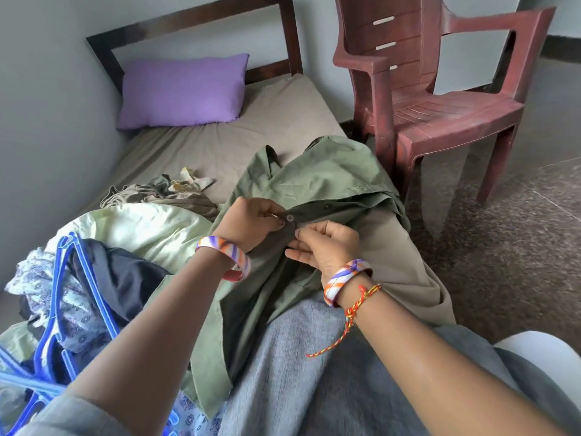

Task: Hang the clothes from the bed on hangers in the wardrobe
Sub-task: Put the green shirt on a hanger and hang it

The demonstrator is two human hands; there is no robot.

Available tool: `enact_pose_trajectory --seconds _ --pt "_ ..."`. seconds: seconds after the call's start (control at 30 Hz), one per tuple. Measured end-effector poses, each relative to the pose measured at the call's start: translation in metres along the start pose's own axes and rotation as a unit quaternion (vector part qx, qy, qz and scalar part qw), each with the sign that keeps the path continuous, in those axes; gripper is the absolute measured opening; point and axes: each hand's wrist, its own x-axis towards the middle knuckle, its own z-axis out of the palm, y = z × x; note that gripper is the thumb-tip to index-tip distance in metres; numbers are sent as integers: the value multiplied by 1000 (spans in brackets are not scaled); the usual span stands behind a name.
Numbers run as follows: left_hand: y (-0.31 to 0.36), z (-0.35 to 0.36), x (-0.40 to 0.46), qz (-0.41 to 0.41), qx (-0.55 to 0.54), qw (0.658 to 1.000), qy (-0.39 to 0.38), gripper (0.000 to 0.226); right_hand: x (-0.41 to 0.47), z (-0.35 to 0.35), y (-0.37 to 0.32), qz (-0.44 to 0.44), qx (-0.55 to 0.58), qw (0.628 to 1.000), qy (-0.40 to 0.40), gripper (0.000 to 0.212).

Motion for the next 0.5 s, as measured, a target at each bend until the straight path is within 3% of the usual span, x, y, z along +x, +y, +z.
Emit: enact_pose_trajectory --seconds 0.13,0.3,0.4,0.5 --pt "-2 3 -3 -79 -201 976 18 22 -2 1 -1 -37 -21 999 -12 25" --pt "0 3 -2 -69 -167 983 -8 21 -3 1 -3 -33 -36 998 -39 9" --pt "0 0 -2 -73 -148 986 -18 20 -2 -1 -6 -5 -37 999 -38 15" --pt "1 -2 -3 -89 -195 976 -23 9 -1 -4 -6 28 -64 997 -45 21"
